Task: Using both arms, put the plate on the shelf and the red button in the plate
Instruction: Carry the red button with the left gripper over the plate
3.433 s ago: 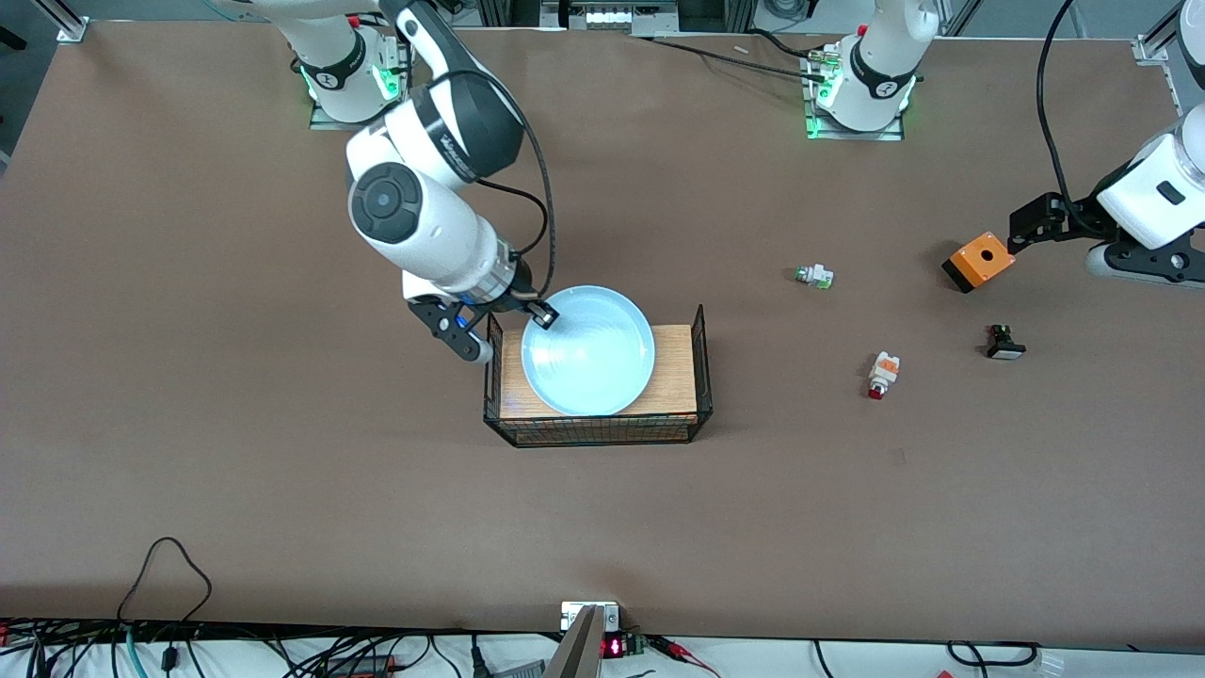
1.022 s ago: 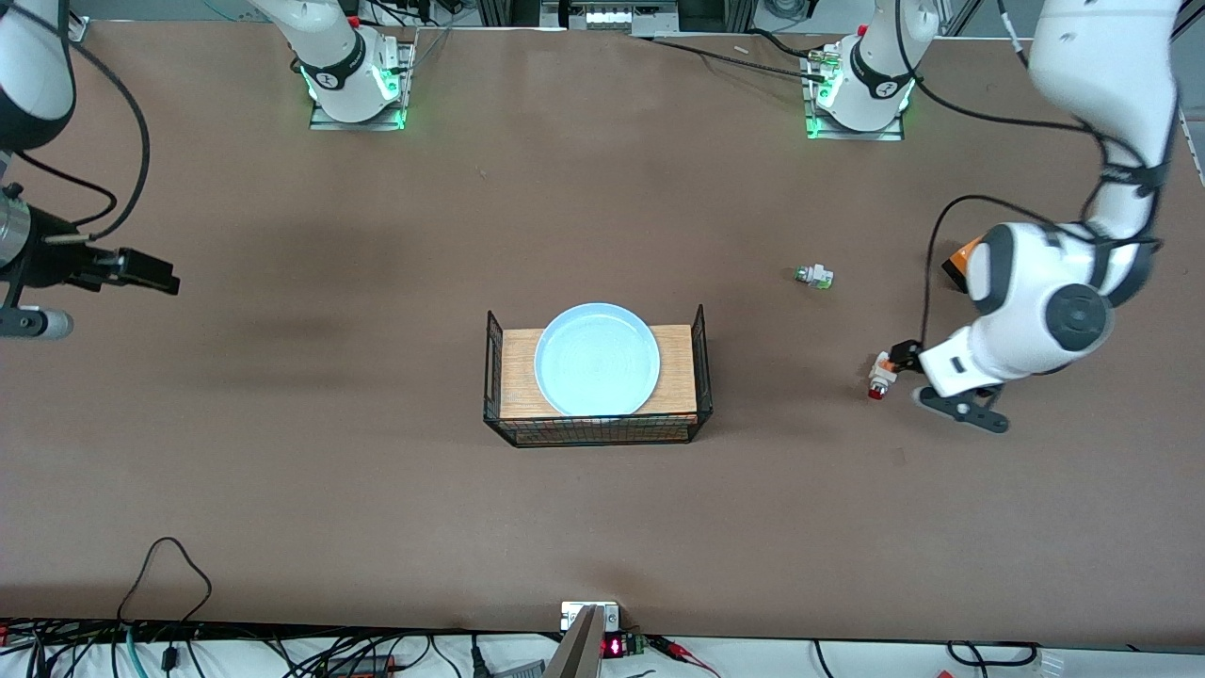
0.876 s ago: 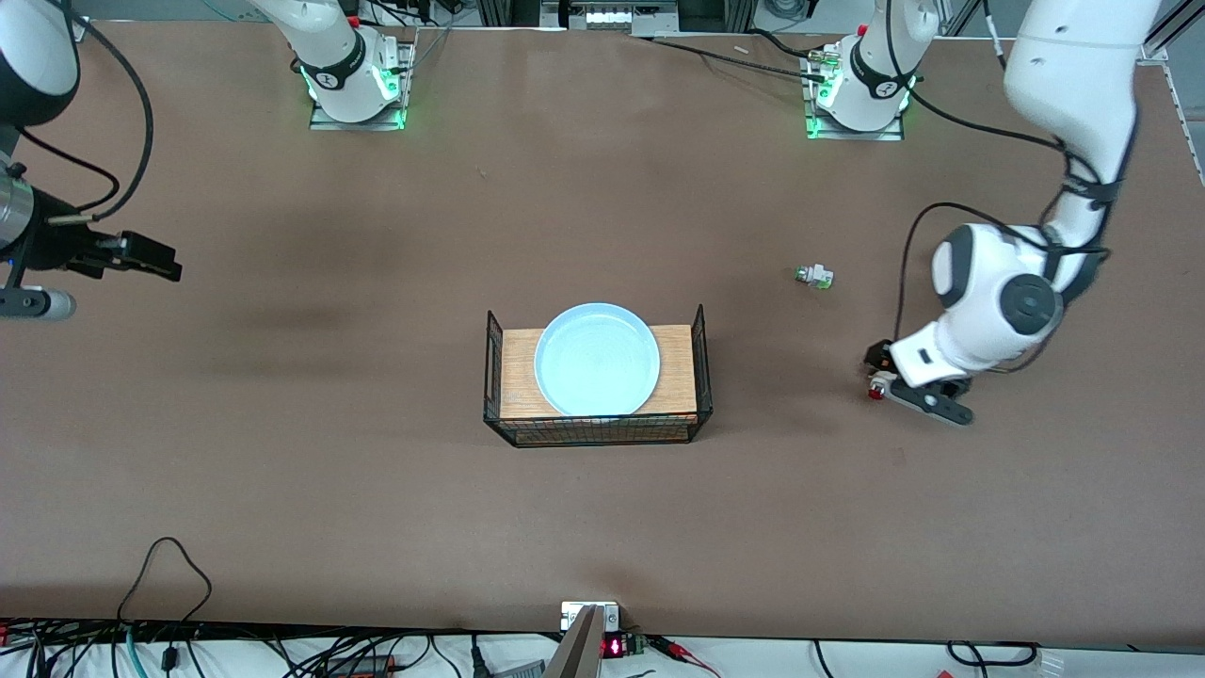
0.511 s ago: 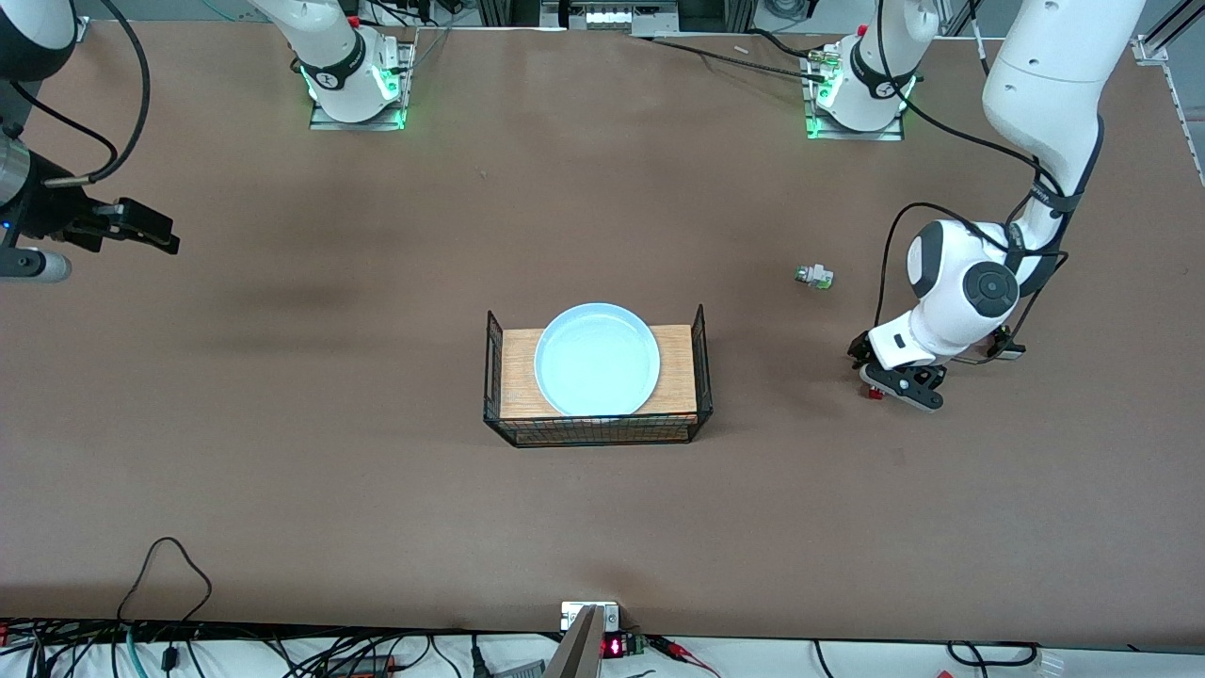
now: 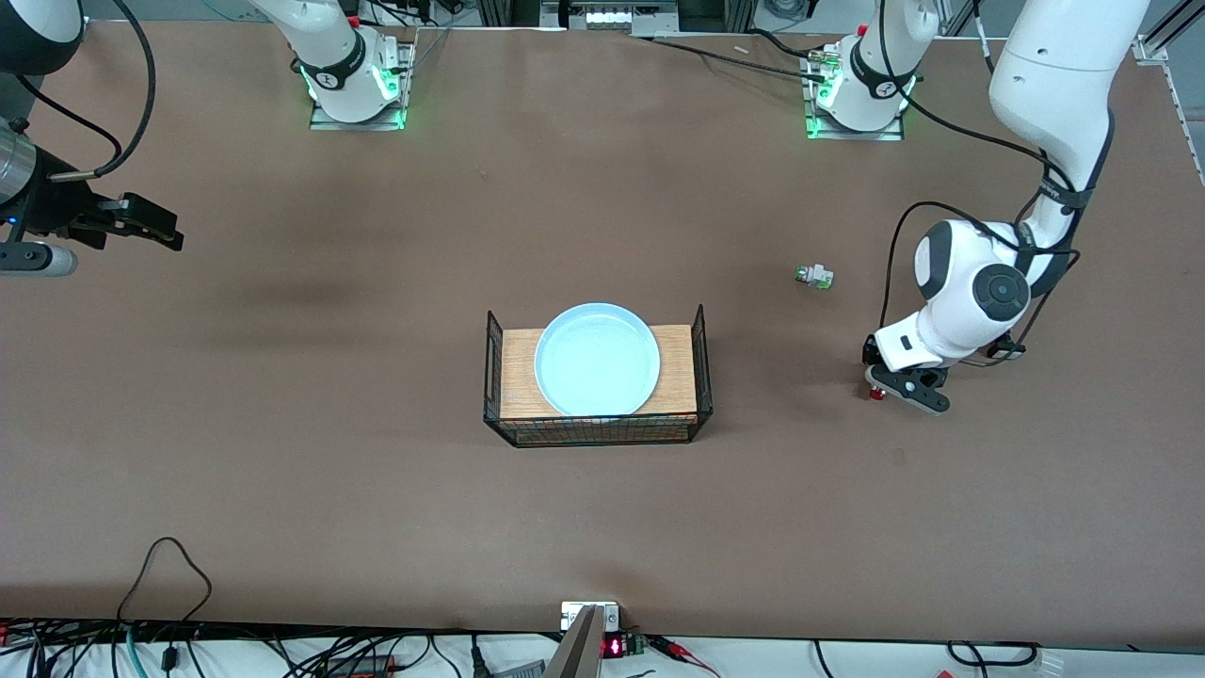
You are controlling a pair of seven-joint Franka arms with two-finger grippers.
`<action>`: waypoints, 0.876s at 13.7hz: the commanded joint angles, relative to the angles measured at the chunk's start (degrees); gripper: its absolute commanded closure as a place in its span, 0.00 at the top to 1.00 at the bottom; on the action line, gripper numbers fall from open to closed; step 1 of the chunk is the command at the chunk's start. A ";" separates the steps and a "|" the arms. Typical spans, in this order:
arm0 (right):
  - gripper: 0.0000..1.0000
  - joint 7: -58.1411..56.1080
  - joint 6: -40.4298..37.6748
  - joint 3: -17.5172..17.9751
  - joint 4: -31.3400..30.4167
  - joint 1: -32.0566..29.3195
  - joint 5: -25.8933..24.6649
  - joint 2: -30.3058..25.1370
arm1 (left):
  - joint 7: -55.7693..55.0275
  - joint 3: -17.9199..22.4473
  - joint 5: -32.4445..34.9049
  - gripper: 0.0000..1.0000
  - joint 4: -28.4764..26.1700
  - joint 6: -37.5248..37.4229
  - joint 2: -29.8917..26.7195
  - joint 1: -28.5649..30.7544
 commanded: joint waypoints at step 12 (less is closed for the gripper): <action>1.00 -0.33 -0.27 0.83 -0.31 0.87 -0.42 -1.04 | -34.06 -11.14 -23.97 0.10 45.63 -41.93 2.37 -12.05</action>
